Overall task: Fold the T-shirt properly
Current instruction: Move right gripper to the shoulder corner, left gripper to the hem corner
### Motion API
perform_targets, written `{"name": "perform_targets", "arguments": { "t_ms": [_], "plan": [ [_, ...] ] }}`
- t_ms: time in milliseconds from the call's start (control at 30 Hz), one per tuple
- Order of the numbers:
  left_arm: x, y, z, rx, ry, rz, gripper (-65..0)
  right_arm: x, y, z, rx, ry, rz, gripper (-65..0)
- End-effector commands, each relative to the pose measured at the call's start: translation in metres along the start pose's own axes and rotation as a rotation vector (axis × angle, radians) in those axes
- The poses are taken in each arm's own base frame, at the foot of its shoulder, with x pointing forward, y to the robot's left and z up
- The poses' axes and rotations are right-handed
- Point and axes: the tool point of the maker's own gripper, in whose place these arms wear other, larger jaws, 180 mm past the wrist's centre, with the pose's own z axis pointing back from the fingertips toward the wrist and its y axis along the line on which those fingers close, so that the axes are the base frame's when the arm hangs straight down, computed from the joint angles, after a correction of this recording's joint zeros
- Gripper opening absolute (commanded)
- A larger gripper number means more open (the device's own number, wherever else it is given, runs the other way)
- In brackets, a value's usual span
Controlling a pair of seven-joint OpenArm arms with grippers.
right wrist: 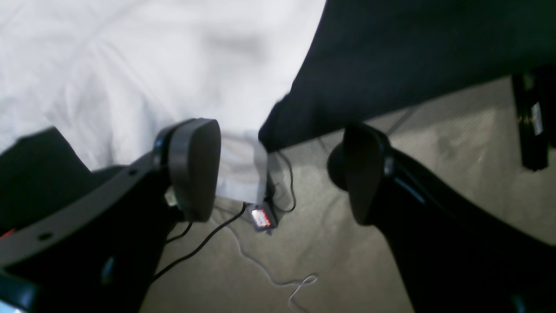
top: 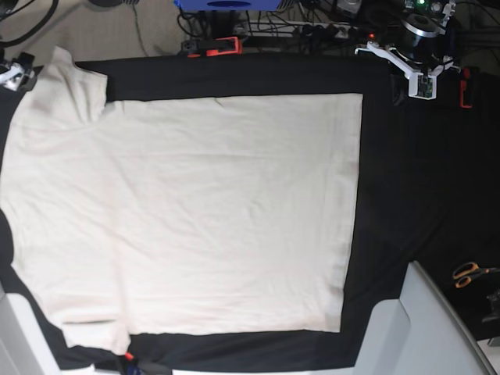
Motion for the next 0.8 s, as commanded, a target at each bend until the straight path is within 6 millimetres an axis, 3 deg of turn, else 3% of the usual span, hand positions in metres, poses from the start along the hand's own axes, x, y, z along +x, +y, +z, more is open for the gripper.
{"name": "perform_targets", "arguments": {
  "t_ms": [0, 100, 167, 300, 433, 767],
  "plan": [
    [0.007, 0.003, 0.002, 0.005, -0.029, 0.001, -65.0, 0.011, -0.003, 0.003, -0.002, -0.036, 0.005, -23.0],
    [0.008, 0.002, 0.002, 0.002, -0.031, 0.028, -52.2, 0.011, -0.001, -0.003, 0.016, -0.05, -0.016, -22.7],
    [0.009, 0.006, 0.002, 0.004, -0.035, 0.085, -53.2, 0.008, 0.001, -0.007, 0.027, -0.043, -0.028, -22.7],
    [0.008, 0.033, 0.003, 0.062, -0.042, 0.228, -55.0, 0.006, 0.007, -0.017, 0.073, -0.044, -0.072, -22.8],
    [0.0, 0.055, 0.006, 0.118, -0.03, 0.248, -55.0, 0.005, 0.006, -0.023, 0.091, -0.035, -0.096, -22.7],
    [-0.003, 0.058, 0.005, 0.12, -0.022, 0.245, -55.1, 0.0, 0.012, -0.032, 0.119, -0.011, -0.122, -23.1]
  ]
}}
